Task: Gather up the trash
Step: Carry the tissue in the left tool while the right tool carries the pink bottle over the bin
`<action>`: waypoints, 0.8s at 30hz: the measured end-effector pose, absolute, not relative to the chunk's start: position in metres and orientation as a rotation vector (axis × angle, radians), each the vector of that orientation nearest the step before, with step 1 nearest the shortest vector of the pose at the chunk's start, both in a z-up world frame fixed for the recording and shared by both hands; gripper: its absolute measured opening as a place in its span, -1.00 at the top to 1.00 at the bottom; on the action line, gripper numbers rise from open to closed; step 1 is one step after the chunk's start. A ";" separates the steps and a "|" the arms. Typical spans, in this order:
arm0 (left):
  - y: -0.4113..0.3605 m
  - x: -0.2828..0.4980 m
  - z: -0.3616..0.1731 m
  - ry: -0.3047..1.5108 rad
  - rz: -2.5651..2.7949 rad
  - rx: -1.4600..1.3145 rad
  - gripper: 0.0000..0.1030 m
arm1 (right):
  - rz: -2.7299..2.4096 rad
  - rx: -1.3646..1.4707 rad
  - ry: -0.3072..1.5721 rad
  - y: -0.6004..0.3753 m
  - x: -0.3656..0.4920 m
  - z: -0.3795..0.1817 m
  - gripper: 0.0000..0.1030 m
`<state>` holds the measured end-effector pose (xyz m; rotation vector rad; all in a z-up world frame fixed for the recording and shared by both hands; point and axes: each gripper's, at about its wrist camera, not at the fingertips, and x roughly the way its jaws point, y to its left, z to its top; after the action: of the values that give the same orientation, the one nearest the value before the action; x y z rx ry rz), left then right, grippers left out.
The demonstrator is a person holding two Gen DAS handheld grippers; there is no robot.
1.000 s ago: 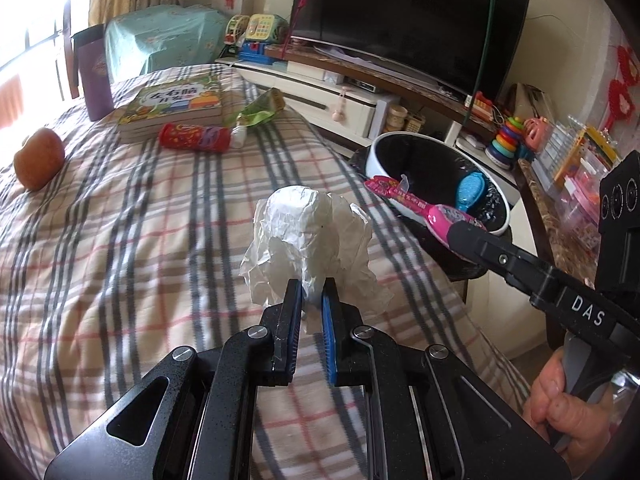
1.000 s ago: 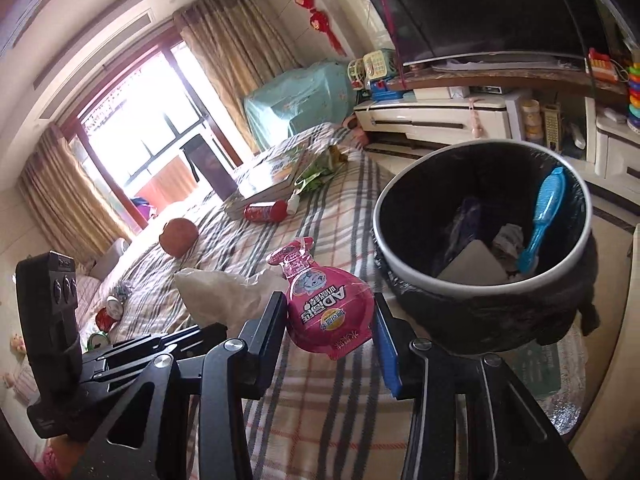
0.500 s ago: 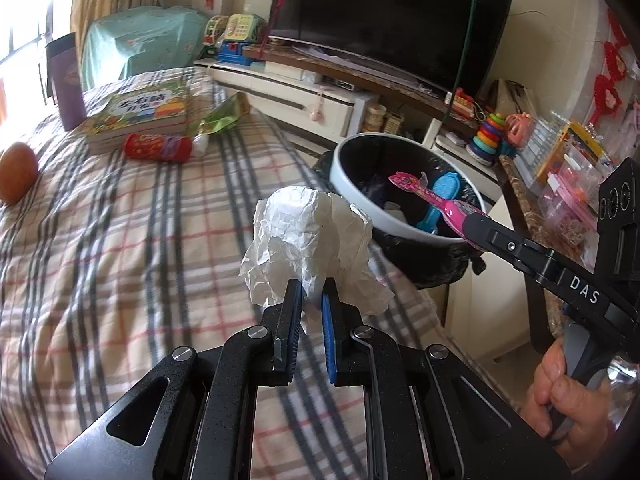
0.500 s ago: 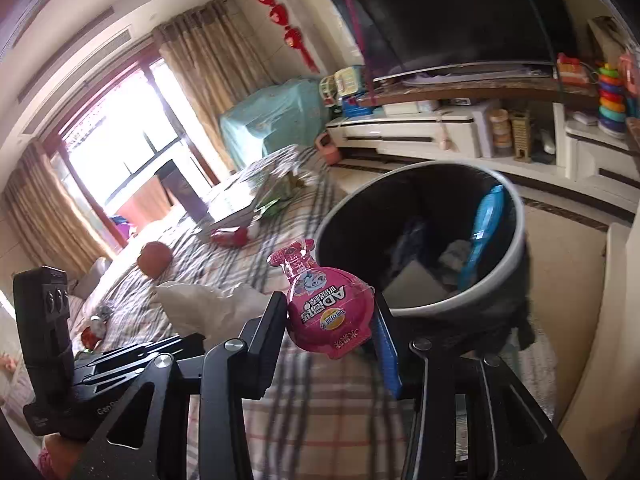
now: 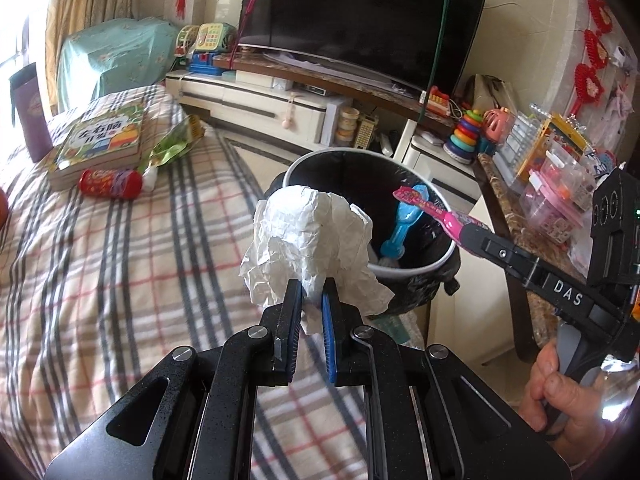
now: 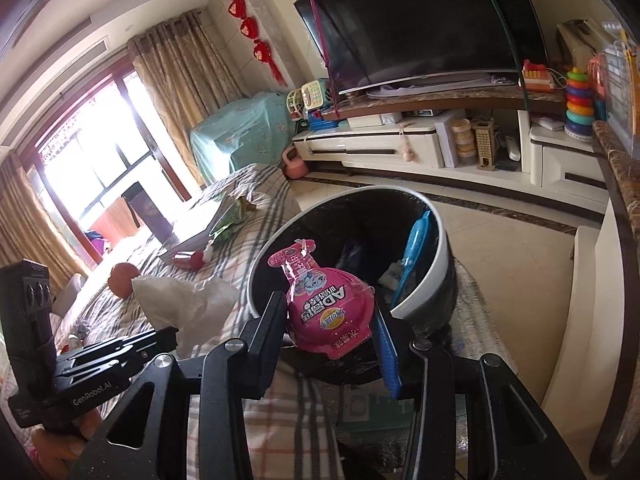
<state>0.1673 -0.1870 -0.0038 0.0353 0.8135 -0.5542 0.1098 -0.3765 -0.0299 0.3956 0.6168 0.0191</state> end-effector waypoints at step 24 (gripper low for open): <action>-0.224 0.197 0.003 0.808 -0.577 0.065 0.82 | -0.029 0.342 0.637 -0.398 0.141 -0.024 0.18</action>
<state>0.1967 -0.2242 0.0026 0.0654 0.8077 -0.5770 0.1414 -0.3981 -0.0239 0.3419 0.6373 -0.0288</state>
